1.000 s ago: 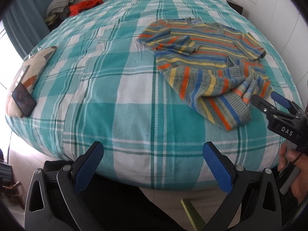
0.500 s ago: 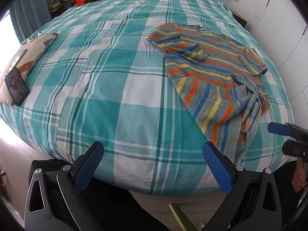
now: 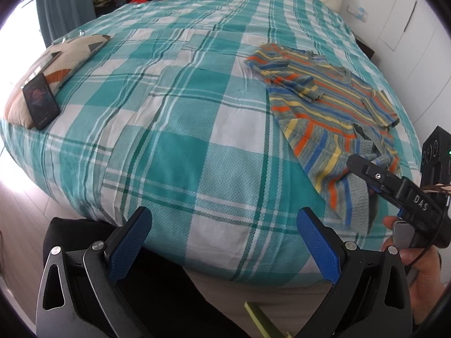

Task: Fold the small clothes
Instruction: 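Move both tools toward the hem of the striped sweater, then pinch the sweater hem with the left tool while the right tool pinches it too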

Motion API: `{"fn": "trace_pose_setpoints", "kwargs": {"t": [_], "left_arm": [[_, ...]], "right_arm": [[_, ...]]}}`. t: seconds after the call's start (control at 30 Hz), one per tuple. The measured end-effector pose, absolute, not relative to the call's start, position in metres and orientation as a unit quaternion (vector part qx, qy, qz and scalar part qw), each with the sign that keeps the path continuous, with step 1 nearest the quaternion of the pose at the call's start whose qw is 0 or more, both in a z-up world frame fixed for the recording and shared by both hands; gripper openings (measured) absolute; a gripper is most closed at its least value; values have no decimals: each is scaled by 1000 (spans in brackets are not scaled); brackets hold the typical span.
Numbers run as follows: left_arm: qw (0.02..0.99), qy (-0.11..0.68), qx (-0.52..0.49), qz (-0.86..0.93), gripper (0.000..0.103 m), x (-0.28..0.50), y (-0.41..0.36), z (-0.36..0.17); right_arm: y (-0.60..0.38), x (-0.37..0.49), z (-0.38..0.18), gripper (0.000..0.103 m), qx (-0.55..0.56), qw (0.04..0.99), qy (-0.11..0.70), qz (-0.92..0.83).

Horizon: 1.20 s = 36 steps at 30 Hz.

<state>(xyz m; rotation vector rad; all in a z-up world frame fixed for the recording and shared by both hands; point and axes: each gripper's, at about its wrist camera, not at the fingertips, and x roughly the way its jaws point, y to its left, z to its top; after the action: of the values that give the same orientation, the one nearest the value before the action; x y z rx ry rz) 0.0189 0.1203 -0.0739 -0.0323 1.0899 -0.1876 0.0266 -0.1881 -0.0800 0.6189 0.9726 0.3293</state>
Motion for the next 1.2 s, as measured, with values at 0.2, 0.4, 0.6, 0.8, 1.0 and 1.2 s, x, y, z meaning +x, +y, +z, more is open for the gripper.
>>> {"fn": "trace_pose_setpoints", "kwargs": {"t": [0.2,0.4,0.6,0.8,1.0,1.2], "left_arm": [[873,481,-62,-58,102,19,155,-48],[865,491,-78,-65,102,35,166,-58],[803,575,-55,-148,101,48,102,-117],[764,627,-5,-153,78,40,34,-155],[770,620,24,-150,28,28,16,-162],[756,621,-4,-204,4,24,42,-148]], "right_arm": [[-115,33,-71,93,273,774,438,366],[-80,-43,-39,94,168,717,456,500],[-173,-65,-35,94,170,775,471,386],[-299,-4,-27,94,160,849,497,78],[-326,122,-49,88,108,832,543,42],[-281,123,-93,7,52,793,591,137]]}}
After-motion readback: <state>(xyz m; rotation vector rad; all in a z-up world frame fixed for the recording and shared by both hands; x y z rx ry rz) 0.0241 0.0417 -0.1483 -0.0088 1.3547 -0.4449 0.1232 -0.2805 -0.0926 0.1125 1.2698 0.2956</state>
